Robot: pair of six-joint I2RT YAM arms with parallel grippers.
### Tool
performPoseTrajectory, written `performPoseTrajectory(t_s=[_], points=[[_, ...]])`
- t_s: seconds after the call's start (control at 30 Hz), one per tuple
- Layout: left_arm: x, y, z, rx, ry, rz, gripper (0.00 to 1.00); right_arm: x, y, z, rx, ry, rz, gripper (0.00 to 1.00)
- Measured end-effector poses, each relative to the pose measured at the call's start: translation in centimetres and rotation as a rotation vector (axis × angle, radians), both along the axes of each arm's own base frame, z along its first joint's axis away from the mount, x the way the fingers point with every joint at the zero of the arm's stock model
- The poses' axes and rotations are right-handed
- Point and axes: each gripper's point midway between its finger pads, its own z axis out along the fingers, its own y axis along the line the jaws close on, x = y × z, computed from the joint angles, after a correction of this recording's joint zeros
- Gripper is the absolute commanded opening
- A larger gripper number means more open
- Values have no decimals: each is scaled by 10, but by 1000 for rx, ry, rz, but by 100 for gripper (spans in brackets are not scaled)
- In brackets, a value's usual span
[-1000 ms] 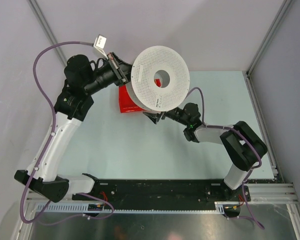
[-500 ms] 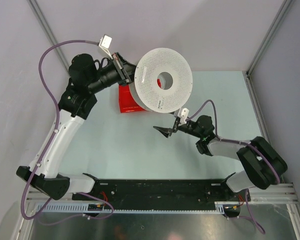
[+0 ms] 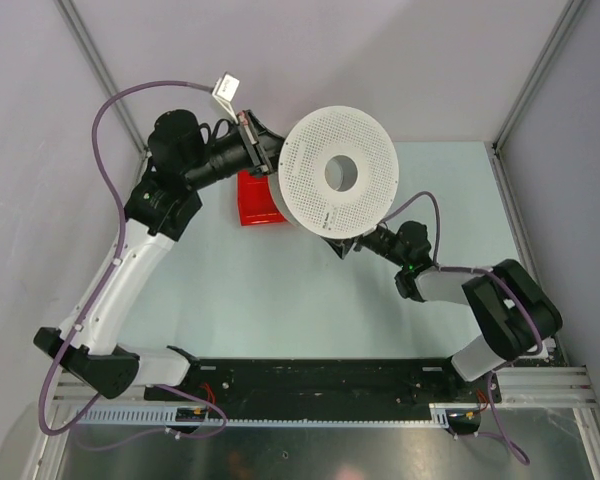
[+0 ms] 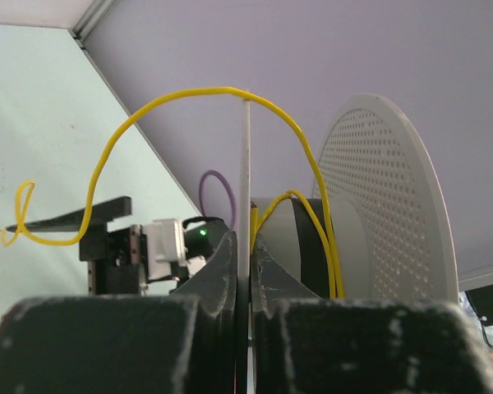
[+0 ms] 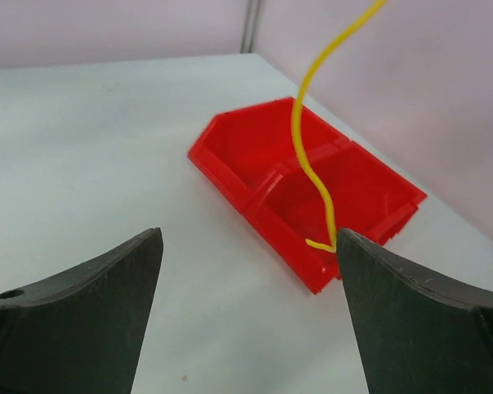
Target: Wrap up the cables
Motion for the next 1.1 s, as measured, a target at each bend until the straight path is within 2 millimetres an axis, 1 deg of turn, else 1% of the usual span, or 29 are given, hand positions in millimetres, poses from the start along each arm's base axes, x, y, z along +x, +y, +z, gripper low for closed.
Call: performPoseTrajectory(t_s=[0.1,0.17,0.23,0.33,0.4,0.47,0.5,0.57,0.63,0.67,0.73,0.8,0.83,0.87,0.93,1.03,1.07,1.1], points=[[-3,-5,0,-1,-2,-18,0,17,-5,-10,-16,10,-29,85],[-4,-8,-1,0,-1,-26,0,26,-9,-10,-17,-2,-46,81],[-5,-10,-2,1,0,-32,0,33,-12,-9,-15,-12,-60,75],[-7,-12,-2,1,1,-40,0,41,-17,-4,-9,-34,-71,55],[-8,-13,-2,0,-2,-45,0,44,-18,-2,-8,-48,-73,37],[-9,-13,-1,-1,-3,-49,0,43,-17,-2,-11,-54,-61,13],[-9,-14,-2,0,-3,-51,0,43,-16,-3,-14,-58,-53,7],[-9,-15,-4,7,-16,-57,0,42,-15,-4,-19,-59,-41,2],[-11,-18,-9,23,-42,-73,0,42,-16,-4,-22,-62,-35,0],[-14,-21,-15,37,-55,-86,0,43,-19,-3,-23,-63,-40,0],[-22,-26,-36,79,-68,-124,0,48,-28,0,-22,-72,-56,0],[-34,-31,-65,133,-69,-175,0,54,-38,9,-17,-89,-79,0],[-41,-32,-82,165,-65,-200,0,59,-45,17,-14,-103,-94,0],[-46,-33,-96,194,-61,-223,0,64,-51,28,-7,-123,-111,0],[-60,-34,-130,268,-57,-271,0,74,-65,56,14,-180,-147,0],[-80,-31,-177,379,-60,-338,0,84,-84,104,52,-275,-195,0],[-86,-29,-190,413,-62,-351,0,86,-92,125,68,-315,-214,0],[-91,-26,-202,444,-66,-363,0,87,-96,139,79,-341,-225,0]])
